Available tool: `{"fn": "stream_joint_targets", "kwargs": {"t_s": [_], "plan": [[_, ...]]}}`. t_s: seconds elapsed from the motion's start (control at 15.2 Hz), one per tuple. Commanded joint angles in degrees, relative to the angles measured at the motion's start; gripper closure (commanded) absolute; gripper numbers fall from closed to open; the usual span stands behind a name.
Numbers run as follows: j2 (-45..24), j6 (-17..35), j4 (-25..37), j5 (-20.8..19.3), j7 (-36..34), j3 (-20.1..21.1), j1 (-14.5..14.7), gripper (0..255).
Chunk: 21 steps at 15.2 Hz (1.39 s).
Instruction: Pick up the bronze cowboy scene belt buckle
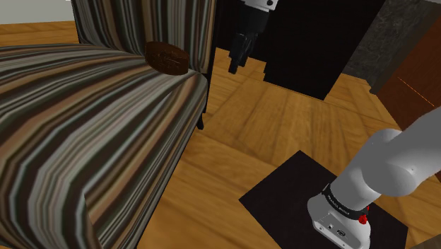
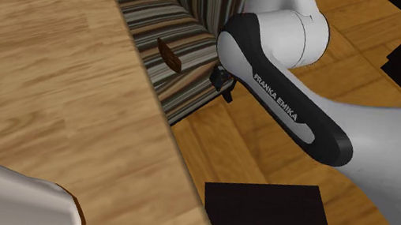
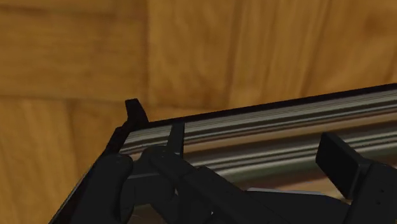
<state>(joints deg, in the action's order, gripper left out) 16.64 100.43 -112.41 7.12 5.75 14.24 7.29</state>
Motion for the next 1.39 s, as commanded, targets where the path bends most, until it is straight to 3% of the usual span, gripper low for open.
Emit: {"fn": "stream_joint_targets", "kwargs": {"t_s": [0.0,0.53,0.92,1.32], "plan": [[-2.7,0.5,3.3,-0.3,-0.1,1.3,0.8,0],[-15.5,0.2,20.1,-4.1,-0.5,6.3,4.3,0],[-26.4,-2.4,35.9,-9.5,-1.3,9.8,8.7,0],[-24.6,2.9,28.9,-8.6,-0.8,9.5,8.2,0]]}}
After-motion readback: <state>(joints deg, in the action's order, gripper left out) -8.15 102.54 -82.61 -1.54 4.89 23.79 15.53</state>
